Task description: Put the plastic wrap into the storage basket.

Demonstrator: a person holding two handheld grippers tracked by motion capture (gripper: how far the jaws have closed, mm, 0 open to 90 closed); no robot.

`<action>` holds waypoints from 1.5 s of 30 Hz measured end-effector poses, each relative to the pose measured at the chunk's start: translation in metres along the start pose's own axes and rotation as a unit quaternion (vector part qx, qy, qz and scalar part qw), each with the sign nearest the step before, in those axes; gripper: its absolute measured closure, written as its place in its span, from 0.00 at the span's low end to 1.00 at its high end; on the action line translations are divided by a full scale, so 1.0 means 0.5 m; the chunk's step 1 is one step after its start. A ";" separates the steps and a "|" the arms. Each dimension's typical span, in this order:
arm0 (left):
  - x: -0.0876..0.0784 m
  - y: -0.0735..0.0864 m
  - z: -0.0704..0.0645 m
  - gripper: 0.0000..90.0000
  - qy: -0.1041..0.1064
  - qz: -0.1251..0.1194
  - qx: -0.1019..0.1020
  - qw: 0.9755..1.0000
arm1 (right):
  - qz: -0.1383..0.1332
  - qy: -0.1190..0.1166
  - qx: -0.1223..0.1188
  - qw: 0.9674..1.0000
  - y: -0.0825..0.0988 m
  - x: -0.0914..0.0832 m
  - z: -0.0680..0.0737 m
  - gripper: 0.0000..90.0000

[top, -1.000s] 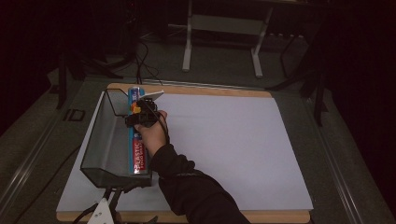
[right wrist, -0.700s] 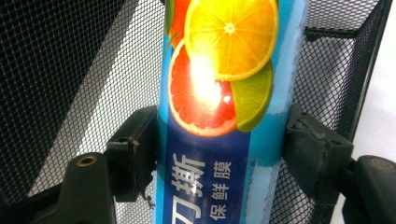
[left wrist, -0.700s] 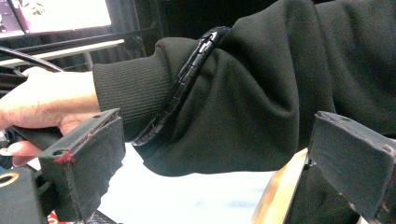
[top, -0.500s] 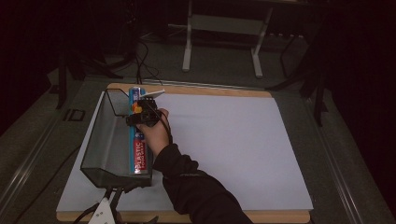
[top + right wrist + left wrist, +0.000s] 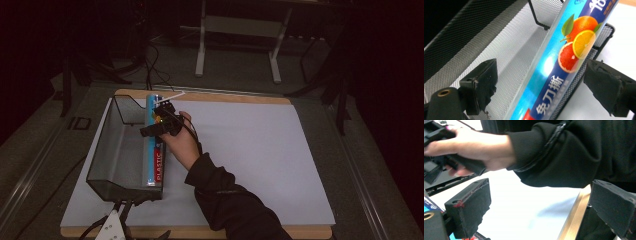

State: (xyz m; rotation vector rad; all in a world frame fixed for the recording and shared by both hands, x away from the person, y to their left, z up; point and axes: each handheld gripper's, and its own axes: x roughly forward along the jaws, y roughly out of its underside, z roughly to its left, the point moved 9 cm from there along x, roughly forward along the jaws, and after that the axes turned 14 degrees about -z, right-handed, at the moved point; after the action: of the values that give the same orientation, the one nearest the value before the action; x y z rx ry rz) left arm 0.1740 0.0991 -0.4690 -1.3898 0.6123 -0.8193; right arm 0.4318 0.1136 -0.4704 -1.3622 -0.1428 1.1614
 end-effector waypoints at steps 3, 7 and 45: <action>0.001 0.001 0.001 0.05 0.000 0.002 -0.001 1.000 | -0.006 -0.005 -0.006 1.000 0.004 -0.025 -0.003 0.14; 0.005 0.003 0.001 0.05 -0.001 0.003 -0.002 1.000 | -0.015 -0.007 -0.008 1.000 0.013 -0.060 -0.018 0.14; 0.018 0.016 0.007 0.05 -0.009 0.014 0.000 1.000 | -0.041 0.007 -0.050 0.998 0.195 -0.309 -0.159 0.15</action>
State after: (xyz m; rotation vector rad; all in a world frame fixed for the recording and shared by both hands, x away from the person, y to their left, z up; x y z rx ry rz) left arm 0.1830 0.0939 -0.4757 -1.3835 0.6163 -0.7838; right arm 0.3571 -0.0700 -0.4905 -1.4384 -0.2474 1.0885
